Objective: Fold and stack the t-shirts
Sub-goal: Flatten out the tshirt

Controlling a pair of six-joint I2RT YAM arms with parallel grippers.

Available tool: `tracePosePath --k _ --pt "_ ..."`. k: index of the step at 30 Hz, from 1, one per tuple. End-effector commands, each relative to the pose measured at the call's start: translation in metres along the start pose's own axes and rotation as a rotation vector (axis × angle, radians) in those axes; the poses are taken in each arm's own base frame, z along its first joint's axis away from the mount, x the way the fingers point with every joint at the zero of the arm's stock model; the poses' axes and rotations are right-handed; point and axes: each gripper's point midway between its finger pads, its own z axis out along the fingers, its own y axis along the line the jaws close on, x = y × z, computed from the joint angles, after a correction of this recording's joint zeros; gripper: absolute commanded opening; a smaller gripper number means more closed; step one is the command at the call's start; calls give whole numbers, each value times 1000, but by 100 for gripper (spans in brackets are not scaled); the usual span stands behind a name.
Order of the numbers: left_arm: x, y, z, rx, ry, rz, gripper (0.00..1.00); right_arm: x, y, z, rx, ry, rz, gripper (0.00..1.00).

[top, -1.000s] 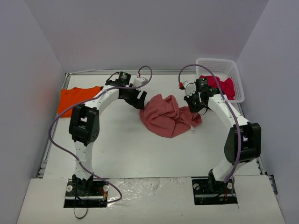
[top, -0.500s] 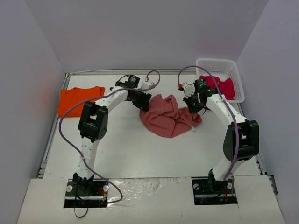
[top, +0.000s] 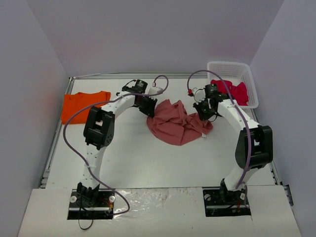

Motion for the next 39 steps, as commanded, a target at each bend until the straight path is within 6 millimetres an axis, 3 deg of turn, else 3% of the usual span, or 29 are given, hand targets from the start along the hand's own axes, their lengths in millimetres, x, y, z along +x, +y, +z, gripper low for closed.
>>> tracePosePath --k 1,6,11,20,23,26,32,39 --pt "-34 0 -59 -76 -117 27 2 -13 -6 -16 23 -42 1 0" --pt "-46 4 -118 -164 -184 61 2 -42 -18 -44 78 -125 -12 0" --pt "-41 5 -168 -238 -202 85 2 -55 -22 -64 106 -179 -14 0" --pt "-24 -15 -232 -325 -252 125 2 -53 -21 -72 118 -189 3 0" --pt "-11 -24 -244 -336 -243 133 2 -49 -20 -72 123 -185 5 0" --pt "6 -34 -251 -328 -227 136 2 -43 -22 -70 136 -164 14 0" --pt "49 -36 -252 -359 -148 120 2 -22 -28 -49 153 -81 55 0" --pt "99 -44 -214 -249 -2 97 2 21 -28 -15 165 85 94 0"
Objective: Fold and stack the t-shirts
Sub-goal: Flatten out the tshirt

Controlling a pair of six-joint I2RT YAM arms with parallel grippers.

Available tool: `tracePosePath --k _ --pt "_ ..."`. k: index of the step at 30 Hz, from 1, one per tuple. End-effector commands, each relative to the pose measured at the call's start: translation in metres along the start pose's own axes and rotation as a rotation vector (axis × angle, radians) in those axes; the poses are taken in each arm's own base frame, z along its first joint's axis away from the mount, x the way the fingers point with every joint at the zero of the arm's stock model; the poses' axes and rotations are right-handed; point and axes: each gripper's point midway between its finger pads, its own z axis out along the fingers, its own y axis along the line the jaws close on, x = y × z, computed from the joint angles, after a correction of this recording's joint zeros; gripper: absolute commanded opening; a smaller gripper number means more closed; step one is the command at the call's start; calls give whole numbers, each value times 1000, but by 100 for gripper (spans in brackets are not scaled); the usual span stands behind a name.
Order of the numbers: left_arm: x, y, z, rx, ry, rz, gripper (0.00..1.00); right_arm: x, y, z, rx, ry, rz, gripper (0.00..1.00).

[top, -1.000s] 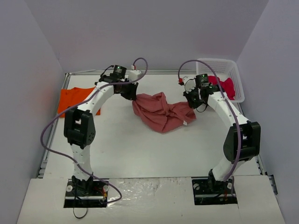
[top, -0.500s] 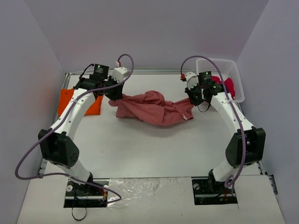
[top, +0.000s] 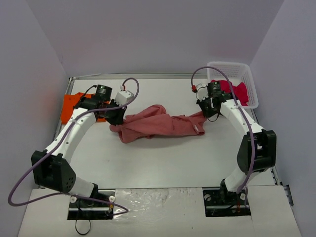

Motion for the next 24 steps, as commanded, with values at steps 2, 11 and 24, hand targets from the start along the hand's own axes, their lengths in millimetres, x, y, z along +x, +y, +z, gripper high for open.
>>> tracePosePath --k 2,11,24 --pt "32 -13 12 52 102 36 2 47 -10 19 72 176 26 0" --pt "67 -36 54 94 253 117 2 90 1 50 33 333 18 0" --pt "69 -58 66 128 303 223 58 70 19 33 -95 275 0 53"
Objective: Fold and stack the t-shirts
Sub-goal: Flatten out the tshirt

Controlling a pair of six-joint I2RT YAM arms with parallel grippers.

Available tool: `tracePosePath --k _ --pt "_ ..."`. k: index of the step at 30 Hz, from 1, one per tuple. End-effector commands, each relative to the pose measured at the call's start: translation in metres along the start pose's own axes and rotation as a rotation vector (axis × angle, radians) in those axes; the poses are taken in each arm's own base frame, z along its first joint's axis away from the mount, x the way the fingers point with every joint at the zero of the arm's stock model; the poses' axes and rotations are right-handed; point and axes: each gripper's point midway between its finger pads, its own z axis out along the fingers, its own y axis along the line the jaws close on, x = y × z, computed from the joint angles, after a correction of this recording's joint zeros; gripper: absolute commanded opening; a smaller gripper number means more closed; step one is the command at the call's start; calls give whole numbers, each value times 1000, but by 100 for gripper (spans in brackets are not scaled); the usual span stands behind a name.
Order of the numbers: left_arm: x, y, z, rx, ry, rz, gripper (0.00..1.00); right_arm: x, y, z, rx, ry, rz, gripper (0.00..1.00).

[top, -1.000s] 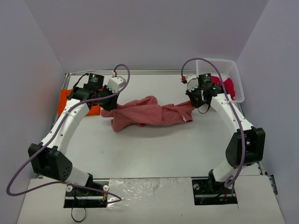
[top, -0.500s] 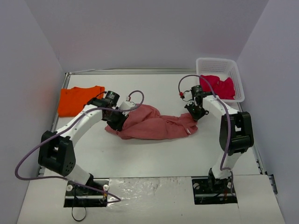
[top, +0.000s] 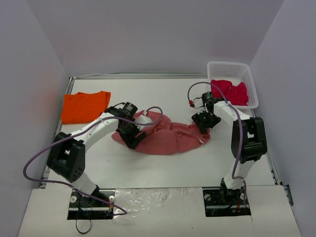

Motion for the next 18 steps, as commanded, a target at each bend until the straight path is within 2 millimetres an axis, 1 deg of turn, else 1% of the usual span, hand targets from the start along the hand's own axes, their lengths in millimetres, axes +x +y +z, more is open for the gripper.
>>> tracePosePath --k 1,2,3,4,5,6,7,9,11,12,13,14,16,17,18 --pt "-17 2 -24 -42 -68 47 70 -17 7 -37 -71 -80 -23 59" --pt "-21 2 -29 -45 -83 54 73 -28 12 -52 -99 -135 -32 65" --pt "-22 -2 -37 -34 -94 68 75 -38 11 -66 -105 -170 -35 68" --pt "-25 -3 -42 -33 -105 74 77 -44 13 -75 -118 -193 -49 70" --pt "-33 -1 -51 -43 -127 82 80 -49 14 -83 -129 -213 -56 70" --pt "-35 -2 -57 -48 -140 87 80 -52 17 -92 -143 -226 -61 71" --pt "-36 -3 -62 -46 -139 95 80 -61 15 -102 -137 -256 -62 71" --pt "-45 -1 -77 -69 -175 107 81 -66 18 -111 -147 -275 -74 71" --pt "-49 1 -87 -89 -193 105 81 -73 18 -116 -151 -298 -80 71" --pt "-52 5 -94 -105 -215 98 81 -76 22 -117 -170 -306 -84 70" --pt "-54 7 -97 -111 -227 83 81 -77 24 -116 -184 -309 -85 68" --pt "-56 9 -100 -112 -242 70 81 -77 28 -111 -206 -299 -87 64" --pt "-55 19 -100 -122 -257 16 81 -78 37 -104 -259 -294 -93 61" --pt "-55 22 -99 -120 -263 -3 81 -75 42 -95 -293 -274 -102 58" --pt "-55 30 -99 -133 -279 -45 81 -73 46 -90 -317 -264 -104 57"
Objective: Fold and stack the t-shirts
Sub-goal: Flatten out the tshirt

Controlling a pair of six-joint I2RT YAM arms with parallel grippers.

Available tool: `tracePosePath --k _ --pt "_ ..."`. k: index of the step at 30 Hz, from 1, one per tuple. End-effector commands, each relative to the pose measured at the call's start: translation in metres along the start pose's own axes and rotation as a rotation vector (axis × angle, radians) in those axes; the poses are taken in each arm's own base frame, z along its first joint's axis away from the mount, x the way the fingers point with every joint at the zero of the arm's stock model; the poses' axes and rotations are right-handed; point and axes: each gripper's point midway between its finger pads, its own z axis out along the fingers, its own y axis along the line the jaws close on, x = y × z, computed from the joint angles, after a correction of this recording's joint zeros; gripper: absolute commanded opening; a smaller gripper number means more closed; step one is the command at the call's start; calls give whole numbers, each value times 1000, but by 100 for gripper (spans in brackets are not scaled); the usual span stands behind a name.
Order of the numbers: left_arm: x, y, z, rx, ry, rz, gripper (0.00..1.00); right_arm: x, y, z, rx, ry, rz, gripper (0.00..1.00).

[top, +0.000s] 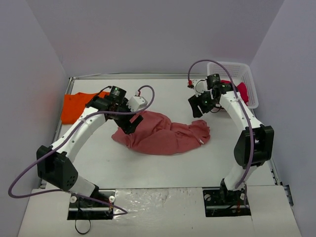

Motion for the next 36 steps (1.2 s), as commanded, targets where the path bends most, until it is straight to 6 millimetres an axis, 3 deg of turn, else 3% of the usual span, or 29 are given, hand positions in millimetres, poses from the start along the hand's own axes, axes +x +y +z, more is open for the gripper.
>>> tracePosePath --k 1,2,9,21,32,36 --pt "1 15 -7 -29 -30 -100 81 21 29 23 -181 77 20 54" --pt "0 19 -8 -32 -41 -120 82 25 34 27 -210 89 24 49" --pt "13 47 -9 -71 -58 -225 81 37 51 56 -360 129 35 49" --pt "25 53 1 -73 -48 -261 81 56 58 86 -427 207 43 47" --pt "29 54 8 -60 -45 -275 81 51 62 94 -436 208 12 45" --pt "29 55 10 -57 -47 -278 81 47 60 93 -430 197 10 39"
